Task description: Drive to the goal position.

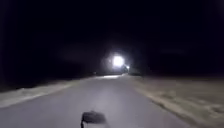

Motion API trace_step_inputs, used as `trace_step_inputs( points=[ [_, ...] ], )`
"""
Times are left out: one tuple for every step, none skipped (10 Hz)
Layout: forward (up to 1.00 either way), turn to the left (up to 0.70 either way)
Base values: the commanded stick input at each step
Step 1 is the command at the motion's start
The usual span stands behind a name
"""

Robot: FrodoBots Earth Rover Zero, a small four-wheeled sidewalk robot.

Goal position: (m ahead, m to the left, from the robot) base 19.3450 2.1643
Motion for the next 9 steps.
trace_step_inputs(
  points=[
    [0.85, 0.0],
    [0.85, 0.0],
    [0.85, 0.0],
    [0.85, 0.0],
    [0.85, 0.0],
    [0.85, 0.0],
    [0.85, 0.0],
    [0.85, 0.0],
    [0.85, 0.0]
  ],
)
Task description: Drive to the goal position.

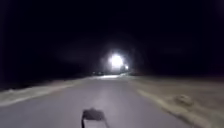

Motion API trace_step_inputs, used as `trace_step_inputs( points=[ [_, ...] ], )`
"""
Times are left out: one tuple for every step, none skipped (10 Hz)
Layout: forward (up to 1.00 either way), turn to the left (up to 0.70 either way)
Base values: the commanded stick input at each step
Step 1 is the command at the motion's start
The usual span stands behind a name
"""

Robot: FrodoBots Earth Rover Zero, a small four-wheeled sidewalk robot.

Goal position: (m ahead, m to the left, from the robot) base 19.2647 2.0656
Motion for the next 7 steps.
trace_step_inputs(
  points=[
    [0.85, 0.0],
    [0.85, 0.0],
    [0.85, 0.0],
    [0.85, 0.0],
    [0.85, 0.0],
    [0.85, 0.0],
    [0.85, 0.0]
  ],
)
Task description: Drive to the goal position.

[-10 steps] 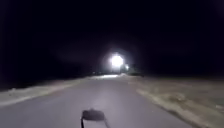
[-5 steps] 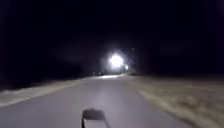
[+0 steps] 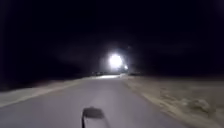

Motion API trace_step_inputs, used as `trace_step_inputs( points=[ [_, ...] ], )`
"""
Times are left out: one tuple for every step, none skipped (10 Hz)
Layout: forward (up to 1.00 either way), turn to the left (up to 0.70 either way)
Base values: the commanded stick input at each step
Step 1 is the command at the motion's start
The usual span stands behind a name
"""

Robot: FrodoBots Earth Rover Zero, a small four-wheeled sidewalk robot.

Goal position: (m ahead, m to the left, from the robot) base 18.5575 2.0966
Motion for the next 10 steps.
trace_step_inputs(
  points=[
    [0.85, 0.0],
    [0.85, 0.0],
    [0.85, 0.0],
    [0.85, 0.0],
    [0.85, 0.0],
    [0.85, 0.0],
    [0.85, 0.0],
    [0.85, 0.0],
    [0.85, 0.0],
    [0.85, 0.0]
  ],
)
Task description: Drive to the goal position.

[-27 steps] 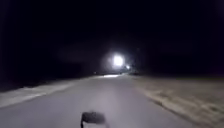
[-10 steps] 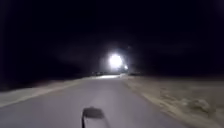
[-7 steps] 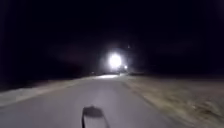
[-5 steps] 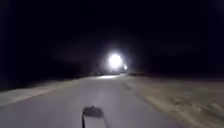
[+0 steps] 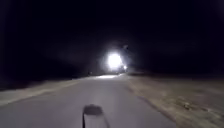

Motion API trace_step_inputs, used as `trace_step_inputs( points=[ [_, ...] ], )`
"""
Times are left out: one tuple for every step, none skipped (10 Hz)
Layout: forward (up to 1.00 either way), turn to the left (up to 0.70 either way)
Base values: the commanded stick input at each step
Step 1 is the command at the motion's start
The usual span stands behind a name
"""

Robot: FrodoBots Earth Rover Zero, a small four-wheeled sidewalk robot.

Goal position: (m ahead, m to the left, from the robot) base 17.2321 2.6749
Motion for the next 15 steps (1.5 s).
trace_step_inputs(
  points=[
    [0.85, 0.0],
    [0.85, 0.0],
    [0.85, 0.0],
    [0.85, 0.0],
    [0.85, 0.0],
    [0.85, 0.0],
    [0.85, 0.0],
    [0.85, 0.0],
    [0.85, 0.12],
    [0.85, 0.14],
    [0.85, 0.0],
    [0.85, 0.0],
    [0.85, 0.0],
    [0.85, 0.0],
    [0.85, 0.08]
  ],
)
